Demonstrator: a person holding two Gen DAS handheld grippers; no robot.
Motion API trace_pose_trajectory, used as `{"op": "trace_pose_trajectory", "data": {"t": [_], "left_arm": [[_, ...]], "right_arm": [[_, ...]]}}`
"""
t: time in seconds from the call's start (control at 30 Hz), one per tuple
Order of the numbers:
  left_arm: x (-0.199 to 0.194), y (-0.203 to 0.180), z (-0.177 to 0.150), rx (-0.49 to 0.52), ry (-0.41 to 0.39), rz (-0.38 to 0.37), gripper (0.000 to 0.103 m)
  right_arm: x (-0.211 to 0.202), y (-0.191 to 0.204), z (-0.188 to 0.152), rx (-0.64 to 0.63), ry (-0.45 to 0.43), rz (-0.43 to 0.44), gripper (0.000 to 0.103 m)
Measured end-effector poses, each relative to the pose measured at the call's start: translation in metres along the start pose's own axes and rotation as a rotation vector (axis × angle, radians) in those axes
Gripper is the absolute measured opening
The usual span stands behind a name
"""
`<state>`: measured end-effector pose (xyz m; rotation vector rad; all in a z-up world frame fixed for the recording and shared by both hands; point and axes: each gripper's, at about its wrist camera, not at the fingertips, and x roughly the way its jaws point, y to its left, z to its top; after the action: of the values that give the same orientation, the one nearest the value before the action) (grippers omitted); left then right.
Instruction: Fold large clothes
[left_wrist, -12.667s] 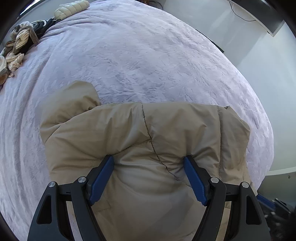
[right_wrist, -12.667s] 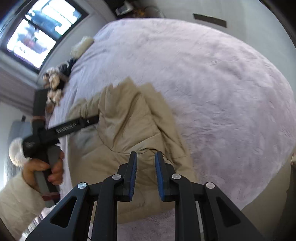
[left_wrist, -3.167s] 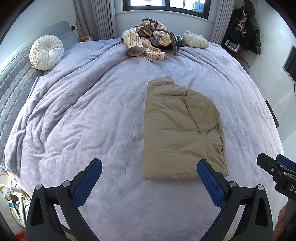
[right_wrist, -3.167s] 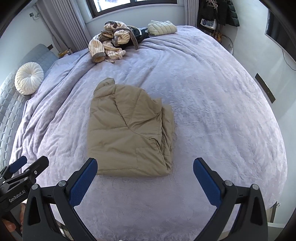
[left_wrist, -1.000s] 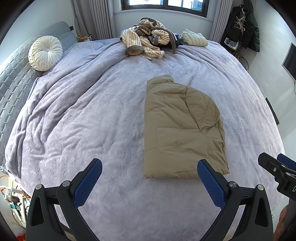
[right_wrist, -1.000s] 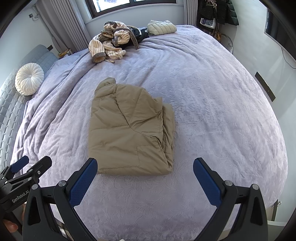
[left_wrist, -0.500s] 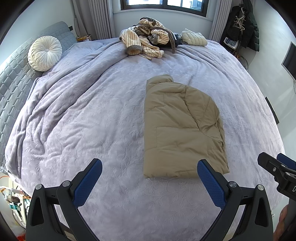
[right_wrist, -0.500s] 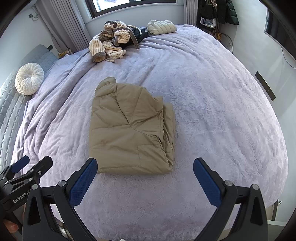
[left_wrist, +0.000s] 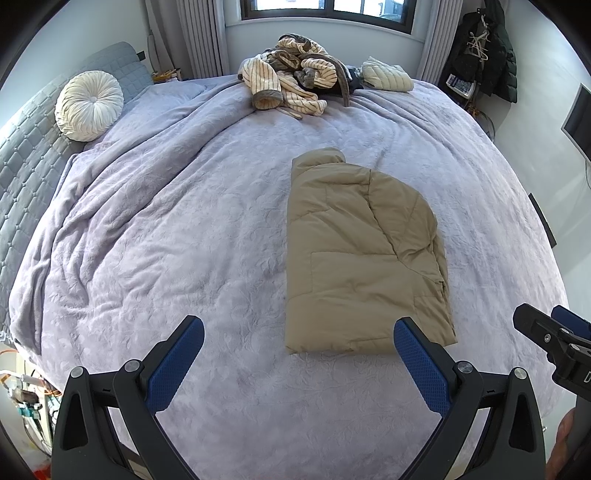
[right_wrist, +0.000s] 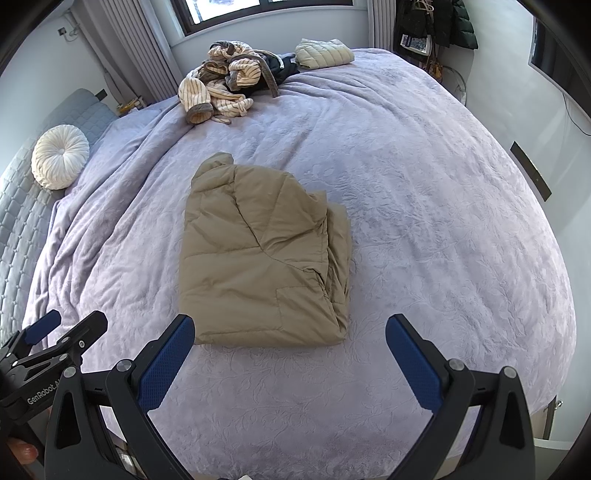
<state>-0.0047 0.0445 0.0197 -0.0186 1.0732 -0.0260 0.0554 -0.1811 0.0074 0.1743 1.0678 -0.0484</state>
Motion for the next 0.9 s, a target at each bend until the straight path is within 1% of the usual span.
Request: {"op": "trace_pose_trajectory", "data": {"t": [0.67, 0.9], "left_arm": [[0.0030, 0.0026, 0.0027, -0.001, 0.005, -0.018, 0.103], [0.0033, 0.0015, 0.0035, 0.011, -0.006, -0.024, 0.103]], "right_arm": [[-0.0001, 0.0005, -0.0014, 0.002, 0.000, 0.000, 0.103], [0.0004, -0.0004, -0.0005, 0.001, 0.000, 0.000, 0.103]]}}
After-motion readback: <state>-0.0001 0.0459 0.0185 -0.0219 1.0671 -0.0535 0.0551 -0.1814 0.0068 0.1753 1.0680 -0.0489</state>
